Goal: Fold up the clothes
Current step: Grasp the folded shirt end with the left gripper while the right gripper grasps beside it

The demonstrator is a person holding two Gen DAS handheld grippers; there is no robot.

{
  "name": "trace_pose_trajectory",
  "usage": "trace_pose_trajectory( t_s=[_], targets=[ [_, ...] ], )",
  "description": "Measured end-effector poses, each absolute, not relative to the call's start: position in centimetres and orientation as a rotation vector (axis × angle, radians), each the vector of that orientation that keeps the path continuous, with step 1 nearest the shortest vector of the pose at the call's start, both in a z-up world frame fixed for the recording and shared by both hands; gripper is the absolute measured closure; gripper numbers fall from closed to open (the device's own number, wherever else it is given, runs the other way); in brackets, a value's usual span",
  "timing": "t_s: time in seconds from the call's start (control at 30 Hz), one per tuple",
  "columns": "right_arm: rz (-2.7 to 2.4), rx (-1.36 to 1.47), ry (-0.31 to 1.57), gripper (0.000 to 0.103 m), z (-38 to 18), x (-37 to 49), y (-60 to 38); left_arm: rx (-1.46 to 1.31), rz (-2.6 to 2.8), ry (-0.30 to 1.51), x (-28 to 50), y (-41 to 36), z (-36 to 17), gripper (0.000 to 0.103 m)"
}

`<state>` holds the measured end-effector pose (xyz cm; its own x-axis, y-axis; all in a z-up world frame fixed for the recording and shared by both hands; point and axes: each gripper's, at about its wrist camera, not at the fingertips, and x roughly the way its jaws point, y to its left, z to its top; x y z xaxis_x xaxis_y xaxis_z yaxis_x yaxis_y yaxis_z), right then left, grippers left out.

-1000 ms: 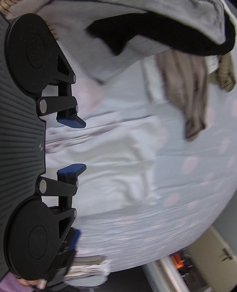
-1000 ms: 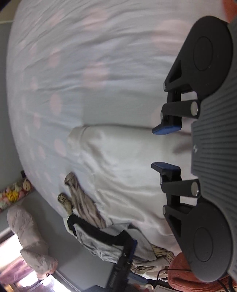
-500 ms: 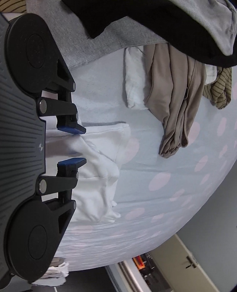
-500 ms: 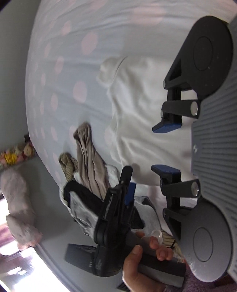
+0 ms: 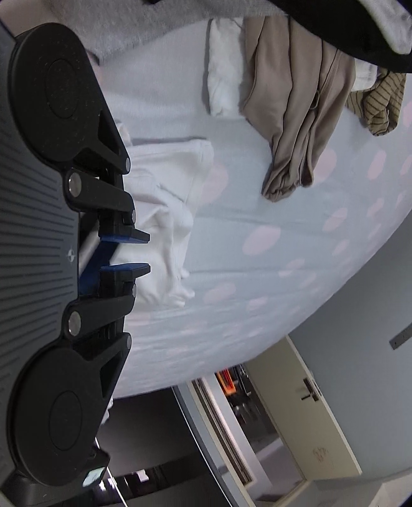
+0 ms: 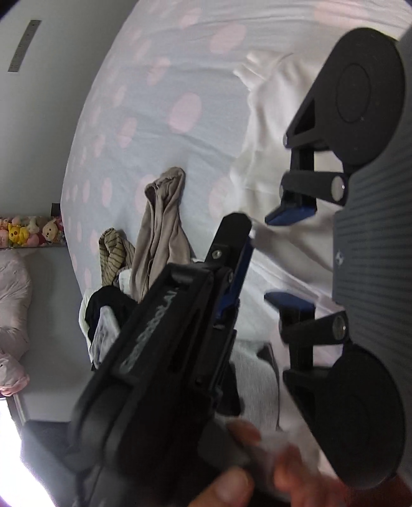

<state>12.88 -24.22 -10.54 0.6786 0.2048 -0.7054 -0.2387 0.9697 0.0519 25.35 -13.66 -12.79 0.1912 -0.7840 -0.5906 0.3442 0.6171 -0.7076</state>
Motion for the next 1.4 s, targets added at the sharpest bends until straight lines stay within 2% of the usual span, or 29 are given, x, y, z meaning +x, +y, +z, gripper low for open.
trace_pose_trajectory(
  t_s=[0.2,0.4,0.57,0.7,0.77,0.93,1.03,1.27,1.4],
  targets=[
    [0.179,0.041,0.770,0.093,-10.3,11.5,-27.4,-0.501,-0.748,1.045,26.0,-12.3,-12.9,0.089],
    [0.136,0.106,0.800,0.093,-11.0,9.8,-29.9,-0.457,-0.702,1.081,27.3,-13.4,-14.6,0.087],
    [0.131,0.131,0.805,0.092,-11.4,9.5,-30.7,-0.380,-0.663,1.173,27.3,-14.8,-16.3,0.072],
    [0.135,0.152,0.806,0.092,-11.7,9.3,-31.1,-0.403,-0.688,1.191,27.0,-14.7,-17.0,0.072],
    [0.136,0.162,0.807,0.092,-11.8,9.2,-31.4,-0.452,-0.739,1.167,26.8,-14.5,-16.7,0.075],
    [0.137,0.185,0.807,0.092,-12.1,9.0,-31.9,-0.605,-0.869,1.183,26.7,-14.6,-17.1,0.075],
    [0.138,0.195,0.805,0.092,-12.2,9.0,-32.1,-0.602,-0.872,1.194,26.6,-15.6,-17.5,0.075],
    [0.147,0.209,0.803,0.092,-12.4,8.9,-32.2,-0.578,-0.917,1.058,26.3,-17.0,-16.3,0.075],
    [0.146,0.214,0.799,0.092,-12.5,8.9,-32.4,-0.522,-0.868,1.055,26.3,-17.1,-16.3,0.075]
  ],
)
